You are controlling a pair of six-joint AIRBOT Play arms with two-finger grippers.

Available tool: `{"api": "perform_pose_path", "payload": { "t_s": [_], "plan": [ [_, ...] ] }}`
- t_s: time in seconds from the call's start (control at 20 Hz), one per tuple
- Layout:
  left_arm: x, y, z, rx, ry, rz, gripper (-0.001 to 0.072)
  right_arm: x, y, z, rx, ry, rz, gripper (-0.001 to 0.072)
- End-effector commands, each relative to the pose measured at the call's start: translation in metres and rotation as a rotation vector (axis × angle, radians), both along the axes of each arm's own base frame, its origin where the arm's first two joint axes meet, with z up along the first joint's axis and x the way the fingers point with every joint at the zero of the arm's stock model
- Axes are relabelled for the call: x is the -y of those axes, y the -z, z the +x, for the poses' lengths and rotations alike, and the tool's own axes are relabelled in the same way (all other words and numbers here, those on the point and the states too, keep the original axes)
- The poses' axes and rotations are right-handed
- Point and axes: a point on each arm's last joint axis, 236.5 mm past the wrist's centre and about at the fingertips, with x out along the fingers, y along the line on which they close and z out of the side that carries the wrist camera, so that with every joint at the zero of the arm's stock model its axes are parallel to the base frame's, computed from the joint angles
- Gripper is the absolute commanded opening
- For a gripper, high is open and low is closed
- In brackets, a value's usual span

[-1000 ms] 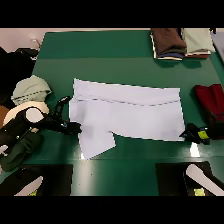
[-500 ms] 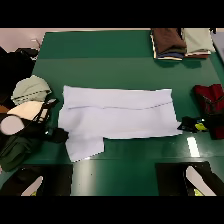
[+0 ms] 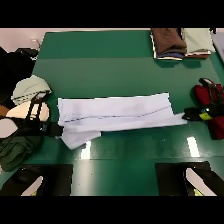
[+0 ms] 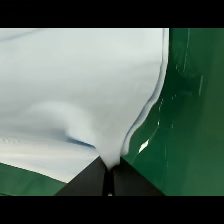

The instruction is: Fold the shirts.

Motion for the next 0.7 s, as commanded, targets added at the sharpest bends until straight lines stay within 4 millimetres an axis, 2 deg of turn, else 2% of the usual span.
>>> {"api": "perform_pose_path", "payload": {
  "t_s": [0.0, 0.15, 0.3, 0.4, 0.55, 0.6, 0.65],
  "plan": [
    [-0.001, -0.007, 0.064, 0.133, -0.034, 0.033, 0.0024, -0.009, 0.005, 0.053, 0.011, -0.014, -0.001, 0.0017],
    [0.005, -0.003, 0.112, 0.162, -0.032, 0.060, 0.0024, -0.019, 0.020, 0.081, -0.046, -0.044, 0.010, 0.0017],
    [0.012, 0.005, 0.146, 0.174, -0.015, 0.076, 0.0025, -0.028, 0.031, 0.102, -0.079, -0.045, 0.050, 0.0018],
    [0.008, 0.010, 0.159, 0.166, -0.035, 0.080, 0.0025, -0.028, 0.033, 0.112, -0.073, -0.028, 0.074, 0.0018],
    [-0.012, 0.007, 0.172, 0.183, -0.104, 0.071, 0.0026, -0.016, 0.031, 0.126, -0.042, 0.029, 0.106, 0.0019],
    [-0.016, 0.008, 0.173, 0.180, -0.119, 0.066, 0.0045, -0.013, 0.029, 0.131, -0.026, 0.036, 0.129, 0.0074],
    [-0.017, 0.008, 0.173, 0.173, -0.128, 0.059, 0.0340, -0.010, 0.028, 0.135, -0.015, 0.047, 0.161, 0.0327]
  ]
}}
